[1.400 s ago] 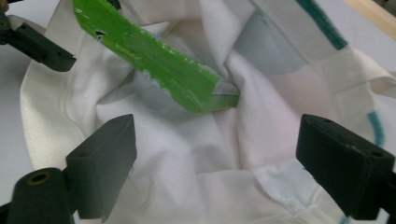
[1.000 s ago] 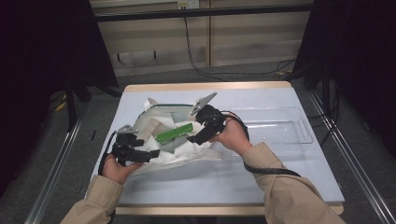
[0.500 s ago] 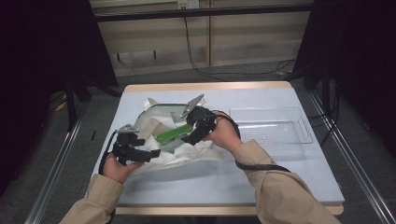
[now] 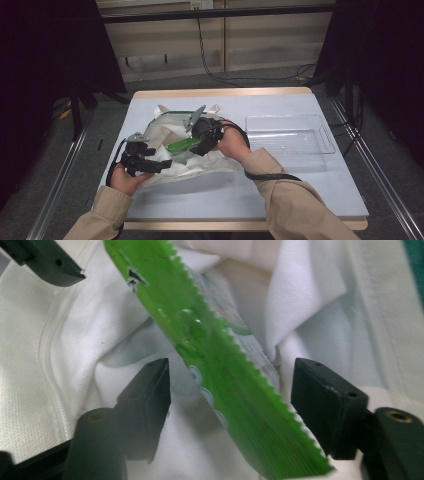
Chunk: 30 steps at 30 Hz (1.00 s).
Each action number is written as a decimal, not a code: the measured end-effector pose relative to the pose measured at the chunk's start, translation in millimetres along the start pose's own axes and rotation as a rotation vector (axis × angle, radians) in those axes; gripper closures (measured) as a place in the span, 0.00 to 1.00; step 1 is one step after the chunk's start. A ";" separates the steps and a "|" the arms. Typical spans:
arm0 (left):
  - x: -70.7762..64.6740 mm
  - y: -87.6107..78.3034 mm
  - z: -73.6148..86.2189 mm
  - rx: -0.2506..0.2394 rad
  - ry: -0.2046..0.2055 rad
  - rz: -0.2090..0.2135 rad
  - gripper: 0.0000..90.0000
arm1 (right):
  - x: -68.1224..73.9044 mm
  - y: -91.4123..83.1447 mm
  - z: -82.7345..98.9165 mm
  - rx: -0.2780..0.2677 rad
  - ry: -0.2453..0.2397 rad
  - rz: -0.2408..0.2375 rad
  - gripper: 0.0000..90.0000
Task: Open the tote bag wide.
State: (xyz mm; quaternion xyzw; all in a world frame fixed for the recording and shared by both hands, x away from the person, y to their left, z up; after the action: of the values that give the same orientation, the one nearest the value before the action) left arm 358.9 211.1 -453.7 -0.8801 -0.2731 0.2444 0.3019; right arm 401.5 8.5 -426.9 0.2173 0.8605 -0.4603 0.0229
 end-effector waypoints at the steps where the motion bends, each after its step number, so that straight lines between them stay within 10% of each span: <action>1: -0.2 0.4 0.1 0.007 0.005 0.004 0.15 | 1.1 1.3 -0.5 -0.002 -0.008 -0.001 0.39; 18: -3.4 3.9 -2.7 0.010 0.025 -0.003 0.16 | -13.9 -13.2 -2.5 0.026 0.026 0.065 0.78; 30: -4.6 3.4 -4.5 0.003 0.035 -0.002 0.16 | -29.2 -35.8 -4.1 0.033 0.093 0.086 0.85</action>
State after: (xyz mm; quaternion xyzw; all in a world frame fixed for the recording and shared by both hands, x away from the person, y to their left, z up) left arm 359.3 204.1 -451.5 -0.8835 -0.2683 0.2292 0.3081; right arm 414.4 -15.7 -389.6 0.2755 0.8429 -0.4622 -0.0010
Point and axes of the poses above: each handheld gripper's, and its own axes: y roughly forward along the jaws, z roughly out of its underside, x roughly to its left, the point moved 4 cm from there along y, roughly forward along the jaws, and after that the axes turned 6 degrees about z, right-handed, at the moved point
